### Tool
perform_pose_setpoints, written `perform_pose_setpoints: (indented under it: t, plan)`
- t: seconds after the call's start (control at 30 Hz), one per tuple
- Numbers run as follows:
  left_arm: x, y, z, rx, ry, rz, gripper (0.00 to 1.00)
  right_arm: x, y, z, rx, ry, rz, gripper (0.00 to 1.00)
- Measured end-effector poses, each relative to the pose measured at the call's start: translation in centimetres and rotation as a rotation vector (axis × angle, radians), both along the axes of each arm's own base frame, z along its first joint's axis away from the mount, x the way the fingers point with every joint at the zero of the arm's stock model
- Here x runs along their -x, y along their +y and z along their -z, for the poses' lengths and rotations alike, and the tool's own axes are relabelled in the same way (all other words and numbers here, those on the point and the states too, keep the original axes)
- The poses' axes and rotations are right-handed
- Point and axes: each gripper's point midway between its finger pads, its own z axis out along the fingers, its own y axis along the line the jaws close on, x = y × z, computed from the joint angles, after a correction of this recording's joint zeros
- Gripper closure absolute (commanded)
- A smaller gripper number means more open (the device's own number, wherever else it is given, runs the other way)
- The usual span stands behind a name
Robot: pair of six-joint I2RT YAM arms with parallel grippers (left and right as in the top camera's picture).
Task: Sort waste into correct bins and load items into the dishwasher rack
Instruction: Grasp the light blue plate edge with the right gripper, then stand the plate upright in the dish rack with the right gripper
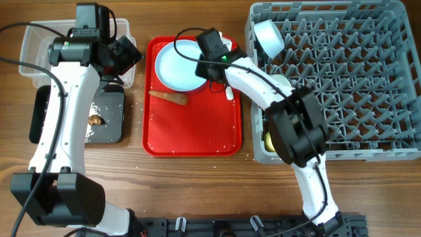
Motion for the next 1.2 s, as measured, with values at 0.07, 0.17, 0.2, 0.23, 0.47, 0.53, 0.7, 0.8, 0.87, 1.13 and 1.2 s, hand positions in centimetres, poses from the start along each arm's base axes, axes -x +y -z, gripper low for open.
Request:
perform_pose_setpoints:
  t: [0.07,0.17,0.2,0.23,0.47,0.53,0.7,0.8,0.87,1.13,1.2]
  plan:
    - [0.0,0.0,0.0,0.0,0.0,0.0,0.0,0.2,0.0,0.4,0.003,0.012,0.003,0.87]
    - [0.0,0.0,0.0,0.0,0.0,0.0,0.0,0.3,0.0,0.7,-0.003,0.023,0.015,0.96]
    - [0.0,0.0,0.0,0.0,0.0,0.0,0.0,0.2,0.1,0.7,-0.008,0.021,0.013,0.96]
    - [0.0,0.0,0.0,0.0,0.0,0.0,0.0,0.3,0.2,0.7,-0.013,0.025,0.01,0.96]
    - [0.0,0.0,0.0,0.0,0.0,0.0,0.0,-2.6,-2.6,-8.5,0.022,-0.182,-0.152,0.96]
    - [0.0,0.0,0.0,0.0,0.0,0.0,0.0,-3.0,-4.8,-19.4,0.078,-0.415,-0.191,0.96]
    - [0.0,0.0,0.0,0.0,0.001,0.0,0.0,2.1,-16.0,-34.4,0.595,-0.643,-0.056,0.96]
    - [0.0,0.0,0.0,0.0,0.001,0.0,0.0,4.6,-24.8,-33.4,1.107,-0.405,0.006,0.96]
    - [0.0,0.0,0.0,0.0,0.001,0.0,0.0,4.4,-27.7,-32.0,1.197,-0.343,0.054,0.96]
    - [0.0,0.0,0.0,0.0,0.001,0.0,0.0,0.9,-32.7,-25.0,1.309,-0.319,0.023,0.96]
    - [0.0,0.0,0.0,0.0,0.001,0.001,0.0,0.2,-31.6,-22.4,1.291,-0.334,-0.097,0.96]
